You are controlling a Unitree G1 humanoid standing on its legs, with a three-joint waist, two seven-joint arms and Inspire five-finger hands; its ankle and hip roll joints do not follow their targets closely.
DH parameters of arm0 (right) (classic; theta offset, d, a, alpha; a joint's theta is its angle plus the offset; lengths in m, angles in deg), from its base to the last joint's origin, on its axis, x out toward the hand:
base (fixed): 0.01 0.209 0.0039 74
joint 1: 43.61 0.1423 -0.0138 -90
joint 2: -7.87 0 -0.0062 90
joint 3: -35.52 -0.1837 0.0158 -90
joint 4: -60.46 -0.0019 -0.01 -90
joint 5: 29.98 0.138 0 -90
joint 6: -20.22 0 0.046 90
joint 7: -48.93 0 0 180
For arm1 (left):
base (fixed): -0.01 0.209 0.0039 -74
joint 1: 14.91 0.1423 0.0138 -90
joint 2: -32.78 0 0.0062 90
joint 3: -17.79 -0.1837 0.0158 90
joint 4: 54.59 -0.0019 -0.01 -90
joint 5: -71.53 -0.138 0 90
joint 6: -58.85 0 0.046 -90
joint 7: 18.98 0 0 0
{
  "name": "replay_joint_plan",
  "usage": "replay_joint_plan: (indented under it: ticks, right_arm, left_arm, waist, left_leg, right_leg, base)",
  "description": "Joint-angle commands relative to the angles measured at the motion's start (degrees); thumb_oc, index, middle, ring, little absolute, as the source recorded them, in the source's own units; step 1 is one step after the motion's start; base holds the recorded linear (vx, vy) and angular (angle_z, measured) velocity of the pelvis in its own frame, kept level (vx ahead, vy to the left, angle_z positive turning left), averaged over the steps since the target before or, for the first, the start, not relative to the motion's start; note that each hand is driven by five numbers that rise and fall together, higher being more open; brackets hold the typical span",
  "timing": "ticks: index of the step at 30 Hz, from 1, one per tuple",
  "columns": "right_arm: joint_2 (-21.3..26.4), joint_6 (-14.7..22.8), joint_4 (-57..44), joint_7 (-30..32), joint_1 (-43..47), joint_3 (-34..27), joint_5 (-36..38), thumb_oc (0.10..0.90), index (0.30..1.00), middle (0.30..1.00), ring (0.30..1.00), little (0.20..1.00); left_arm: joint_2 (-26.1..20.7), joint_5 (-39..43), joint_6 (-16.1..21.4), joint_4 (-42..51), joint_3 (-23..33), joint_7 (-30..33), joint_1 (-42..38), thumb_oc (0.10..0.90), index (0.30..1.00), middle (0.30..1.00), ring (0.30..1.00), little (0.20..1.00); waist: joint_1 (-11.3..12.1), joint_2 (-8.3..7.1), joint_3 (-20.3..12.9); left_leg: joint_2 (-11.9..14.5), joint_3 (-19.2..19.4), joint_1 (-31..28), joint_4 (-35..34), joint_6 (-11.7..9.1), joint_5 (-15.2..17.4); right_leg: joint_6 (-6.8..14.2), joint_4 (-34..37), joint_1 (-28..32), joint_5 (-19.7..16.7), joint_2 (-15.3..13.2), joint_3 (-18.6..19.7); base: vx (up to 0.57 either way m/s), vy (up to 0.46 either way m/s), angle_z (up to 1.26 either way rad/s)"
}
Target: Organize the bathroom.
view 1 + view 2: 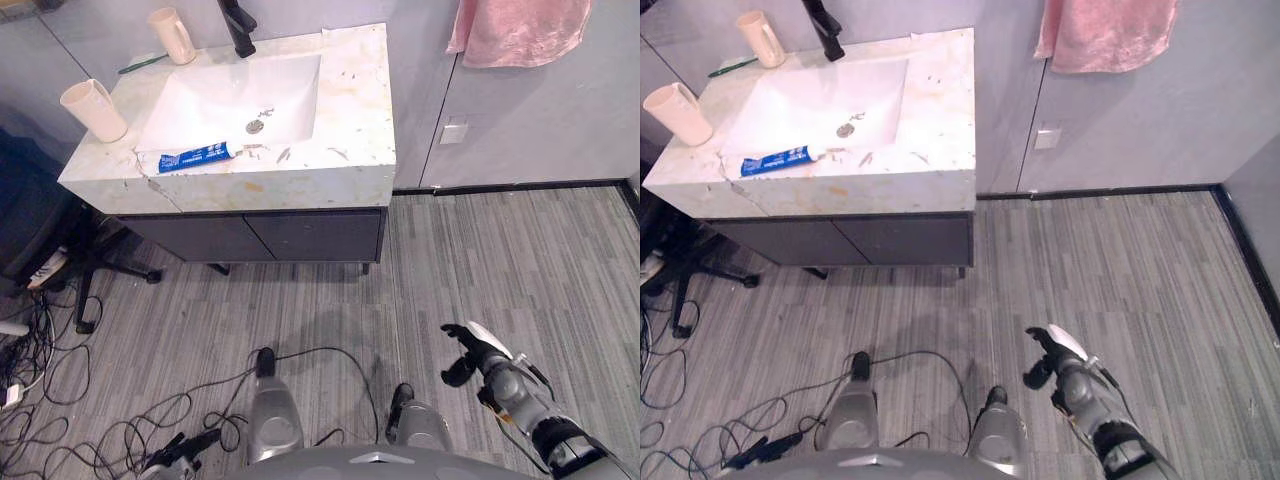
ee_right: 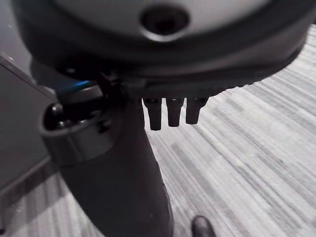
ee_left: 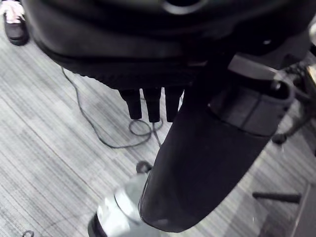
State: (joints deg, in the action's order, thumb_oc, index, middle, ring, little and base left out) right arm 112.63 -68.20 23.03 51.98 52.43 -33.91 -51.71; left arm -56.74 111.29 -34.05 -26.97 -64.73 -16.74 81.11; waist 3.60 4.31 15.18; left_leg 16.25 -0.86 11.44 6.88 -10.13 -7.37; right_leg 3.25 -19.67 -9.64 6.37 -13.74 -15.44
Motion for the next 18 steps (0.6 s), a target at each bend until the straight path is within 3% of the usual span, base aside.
replay_joint_plan:
  ticks: [1,4,15,16,17,18]
  right_arm:
    - [-0.90,2.03,-3.97,1.59,-0.17,-1.69,0.43,0.800,0.900,0.900,0.900,0.900]
    - [-1.49,2.18,-5.93,1.05,-2.38,-2.67,-0.81,0.800,0.900,0.900,0.900,0.900]
    - [-1.31,1.19,-5.53,1.81,-3.70,-4.57,2.57,0.800,0.900,0.900,0.900,0.900]
    - [-1.35,1.27,-5.32,1.98,-3.92,-4.67,2.13,0.800,0.900,0.900,0.900,0.900]
    - [-1.61,1.50,-5.56,1.93,-4.06,-4.25,1.33,0.800,0.900,0.900,0.900,0.900]
    - [-1.88,1.65,-5.86,1.58,-4.02,-3.74,1.13,0.800,0.900,0.900,0.900,0.900]
  left_arm:
    - [-4.49,-4.44,1.81,4.02,0.91,0.83,-0.58,0.800,0.900,0.900,0.900,0.900]
    - [-6.55,-3.69,1.46,5.97,0.04,1.45,-0.24,0.800,0.900,0.900,0.900,0.900]
    - [-8.55,-4.96,0.32,7.18,3.14,0.47,2.26,0.800,0.900,0.900,0.900,0.900]
    - [-8.54,-5.20,0.09,7.26,3.16,0.21,2.39,0.800,0.900,0.900,0.900,0.900]
    - [-8.39,-5.46,-0.61,7.99,3.25,0.85,3.00,0.800,0.900,0.900,0.900,0.900]
    - [-8.24,-6.29,-0.71,8.11,3.76,0.73,3.69,0.800,0.900,0.900,0.900,0.900]
  waist:
    - [0.08,-1.40,3.25]
    - [0.10,-1.73,4.19]
    - [2.28,-2.62,3.24]
    - [2.63,-2.87,3.09]
    - [3.38,-3.61,3.18]
    - [3.89,-3.71,3.29]
  left_leg:
    - [-3.91,6.41,-4.39,4.73,1.89,7.57]
    - [-5.96,5.99,-4.90,5.87,3.26,10.41]
    - [-5.88,5.81,-4.49,7.07,3.92,11.97]
    - [-6.44,6.01,-4.58,6.95,4.38,12.15]
    - [-7.77,7.17,-5.76,5.81,5.60,12.72]
    - [-7.76,9.04,-7.00,4.99,6.32,12.94]
  right_leg:
    - [8.45,4.30,1.37,-4.57,-9.10,0.65]
    - [10.21,5.71,2.44,-7.35,-11.85,1.67]
    - [11.43,9.72,5.52,-10.36,-13.30,1.06]
    - [11.52,9.47,5.49,-11.50,-13.92,0.68]
    - [11.75,5.91,3.21,-17.22,-15.81,-0.43]
    - [11.75,1.25,1.19,-18.96,-17.00,-1.82]
  base:
    - [0.03,0.116,0.43]
    - [0.08,0.126,0.43]
    - [0.02,0.071,0.03]
    - [0.00,0.151,-0.08]
    - [0.02,0.189,-0.16]
    - [0.06,0.186,-0.35]
